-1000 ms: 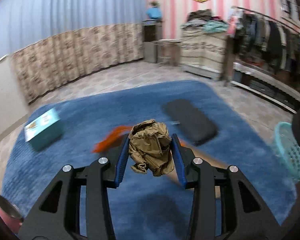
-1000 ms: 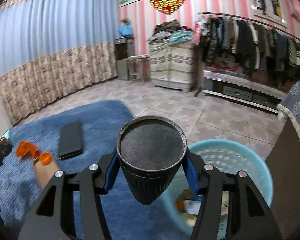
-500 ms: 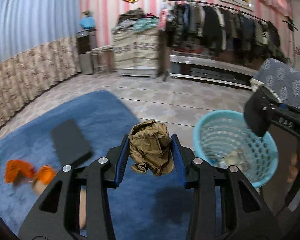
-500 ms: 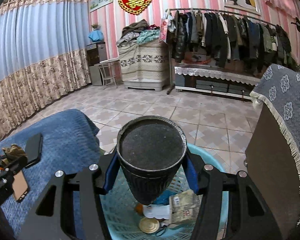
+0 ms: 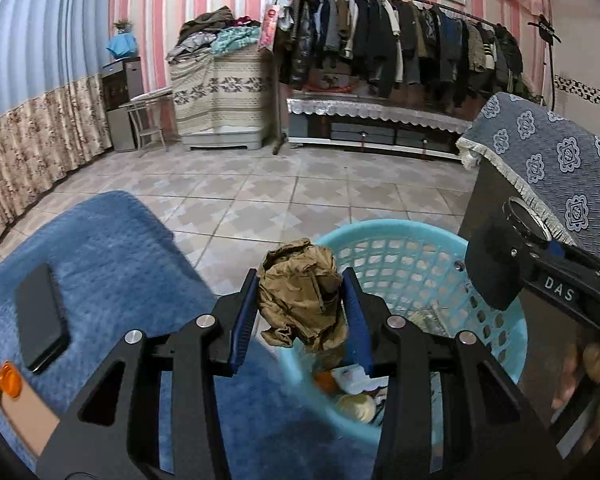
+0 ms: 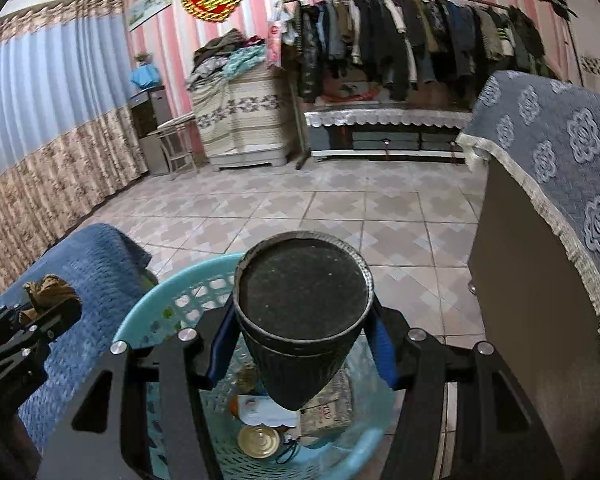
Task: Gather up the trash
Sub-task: 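Open both tools to drop the cup and paper into the basket, then move both tools back over the rug toward the orange strip and tray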
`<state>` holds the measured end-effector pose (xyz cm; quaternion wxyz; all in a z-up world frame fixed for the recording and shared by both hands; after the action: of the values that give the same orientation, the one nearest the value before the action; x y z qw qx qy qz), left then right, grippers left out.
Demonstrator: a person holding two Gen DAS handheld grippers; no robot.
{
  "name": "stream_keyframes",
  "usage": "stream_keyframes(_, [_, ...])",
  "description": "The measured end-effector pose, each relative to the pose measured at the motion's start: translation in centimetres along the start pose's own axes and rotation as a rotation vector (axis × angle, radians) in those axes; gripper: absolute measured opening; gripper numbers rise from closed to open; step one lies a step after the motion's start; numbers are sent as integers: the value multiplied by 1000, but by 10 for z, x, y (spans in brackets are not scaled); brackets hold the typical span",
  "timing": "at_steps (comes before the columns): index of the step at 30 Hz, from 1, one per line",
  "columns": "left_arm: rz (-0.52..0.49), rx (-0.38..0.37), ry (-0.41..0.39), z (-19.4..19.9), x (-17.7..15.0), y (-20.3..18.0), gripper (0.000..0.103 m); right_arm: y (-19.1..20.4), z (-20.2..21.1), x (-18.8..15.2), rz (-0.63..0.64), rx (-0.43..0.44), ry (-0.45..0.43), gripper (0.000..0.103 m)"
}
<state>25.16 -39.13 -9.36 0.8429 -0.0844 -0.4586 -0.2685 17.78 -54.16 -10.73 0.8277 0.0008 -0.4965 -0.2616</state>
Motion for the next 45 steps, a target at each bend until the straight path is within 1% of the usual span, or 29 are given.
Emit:
stream_keyframes(2, [-19, -2, -2, -4, 2, -10, 43, -4, 1, 1, -13, -7, -6, 56])
stream_keyframes(5, [-45, -4, -4, -9, 2, -22, 43, -6, 0, 0, -15, -3, -8, 56])
stream_keyframes(6, [-51, -1, -5, -11, 3, -25, 47, -6, 0, 0, -12, 0, -6, 56])
stream_keyframes(7, [-53, 0, -2, -12, 4, -27, 56, -5, 0, 1, -8, 0, -5, 56])
stream_keyframes(8, [-52, 2, 0, -13, 4, -26, 61, -5, 0, 0, -4, 1, -3, 56])
stream_keyframes(9, [-46, 12, -2, -13, 5, -24, 67, -5, 0, 1, -4, 3, -3, 56])
stream_keyframes(11, [-41, 22, -11, -11, 7, -19, 69, -3, 0, 1, -5, 6, -3, 56])
stream_keyframes(13, [-40, 50, -12, -9, 7, -9, 75, 0, -1, 0, -3, 10, -2, 56])
stream_keyframes(14, [-35, 66, -14, -8, 8, -3, 77, 2, -2, 0, 1, 16, 0, 56])
stream_keyframes(16, [-11, 92, -23, -4, 8, 10, 83, 7, -4, -1, 12, 23, 6, 56])
stream_keyframes(18, [16, 114, -28, 2, 8, 24, 86, 15, -7, -2, 25, 34, 11, 56])
stream_keyframes(21, [32, 149, -45, 11, 8, 42, 91, 27, -12, -2, 51, 47, 17, 56])
stream_keyframes(23, [41, 166, -54, 16, 8, 50, 92, 31, -14, -3, 57, 49, 8, 58])
stream_keyframes(24, [49, 173, -55, 19, 8, 56, 92, 33, -15, -4, 52, 55, 6, 61])
stream_keyframes(25, [55, 176, -54, 21, 8, 60, 92, 35, -17, -5, 48, 58, 7, 71])
stream_keyframes(26, [66, 180, -53, 24, 8, 65, 92, 36, -17, -6, 49, 49, 4, 78])
stream_keyframes(28, [87, 186, -52, 29, 8, 75, 93, 37, -17, -8, 61, 35, 3, 79])
stream_keyframes(31, [126, 199, -45, 38, 5, 93, 96, 36, -15, -7, 62, 13, -8, 98])
stream_keyframes(35, [172, 223, -49, 51, 0, 116, 97, 41, -13, -8, 76, 3, -4, 98])
stream_keyframes(39, [207, 254, -51, 66, -5, 141, 97, 56, -8, -8, 112, 12, -5, 98])
stream_keyframes(45, [252, 305, -63, 96, -16, 178, 97, 94, 6, -8, 188, 32, -9, 98])
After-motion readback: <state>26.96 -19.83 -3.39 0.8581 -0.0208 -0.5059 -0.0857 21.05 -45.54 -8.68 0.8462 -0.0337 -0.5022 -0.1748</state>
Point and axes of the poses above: each gripper's, at about its wrist camera, not at the fingertips, and z roughly against the way its jaws point, y to its left, x to its top, the point moved 9 cm from there along -z, roughly the way its jaws point, and after that the axes turned 10 degrees about x, right-handed, at the moved point
